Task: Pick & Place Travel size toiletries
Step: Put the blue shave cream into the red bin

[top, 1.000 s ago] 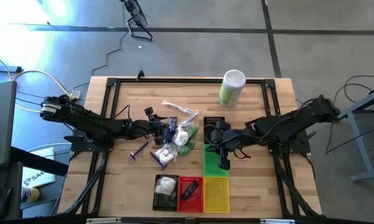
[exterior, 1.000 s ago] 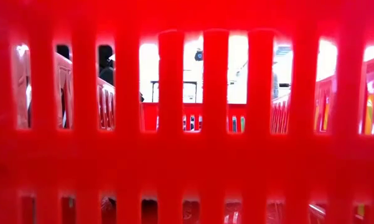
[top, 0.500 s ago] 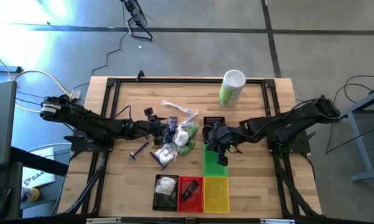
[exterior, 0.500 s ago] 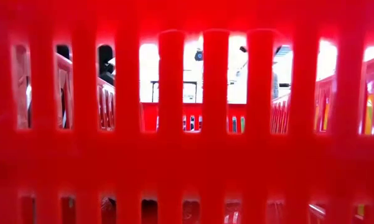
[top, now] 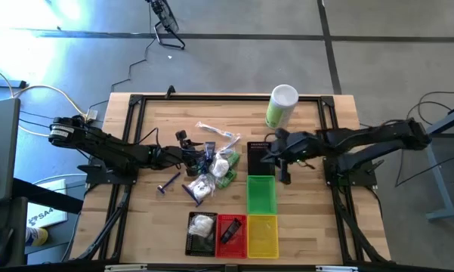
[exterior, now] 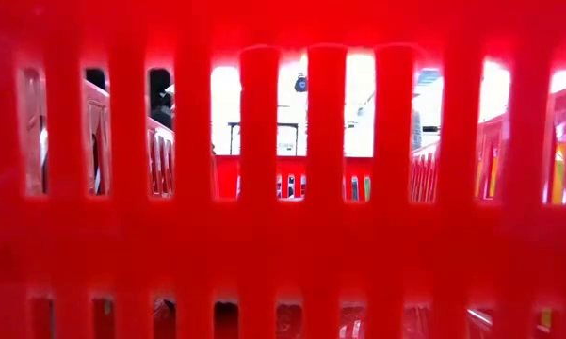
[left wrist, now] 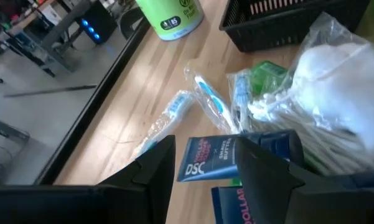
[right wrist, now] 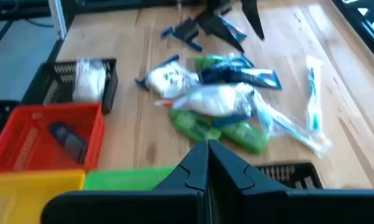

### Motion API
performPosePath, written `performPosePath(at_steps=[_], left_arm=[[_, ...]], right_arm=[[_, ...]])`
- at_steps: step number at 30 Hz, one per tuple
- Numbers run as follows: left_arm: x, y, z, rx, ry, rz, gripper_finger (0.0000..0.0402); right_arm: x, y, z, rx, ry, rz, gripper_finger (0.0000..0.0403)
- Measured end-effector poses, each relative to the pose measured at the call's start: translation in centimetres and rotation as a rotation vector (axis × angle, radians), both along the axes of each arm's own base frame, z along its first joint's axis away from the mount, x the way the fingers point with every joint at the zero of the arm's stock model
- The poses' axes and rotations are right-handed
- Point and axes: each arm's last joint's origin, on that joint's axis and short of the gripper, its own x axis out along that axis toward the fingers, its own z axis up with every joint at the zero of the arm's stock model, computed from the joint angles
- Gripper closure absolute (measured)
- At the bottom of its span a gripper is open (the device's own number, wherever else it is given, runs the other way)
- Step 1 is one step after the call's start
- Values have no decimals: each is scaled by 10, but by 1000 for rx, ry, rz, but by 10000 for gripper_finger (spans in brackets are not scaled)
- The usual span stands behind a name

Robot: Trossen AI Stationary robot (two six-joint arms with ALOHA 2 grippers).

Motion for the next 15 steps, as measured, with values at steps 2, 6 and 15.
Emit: performPosePath(at_steps=[2,6,15], left_arm=[[0,0,-1,-33,-5,8,240],[-1,0,-2,-84,-18,16,240],[-1,-1,-4,-168,-48,49,240]], right_arm=[[-9,-4,-4,0,-31,-8,399],[-28,-11,-22,7,-74,-31,399],[-54,-24,-60,0,-203,-91,399]])
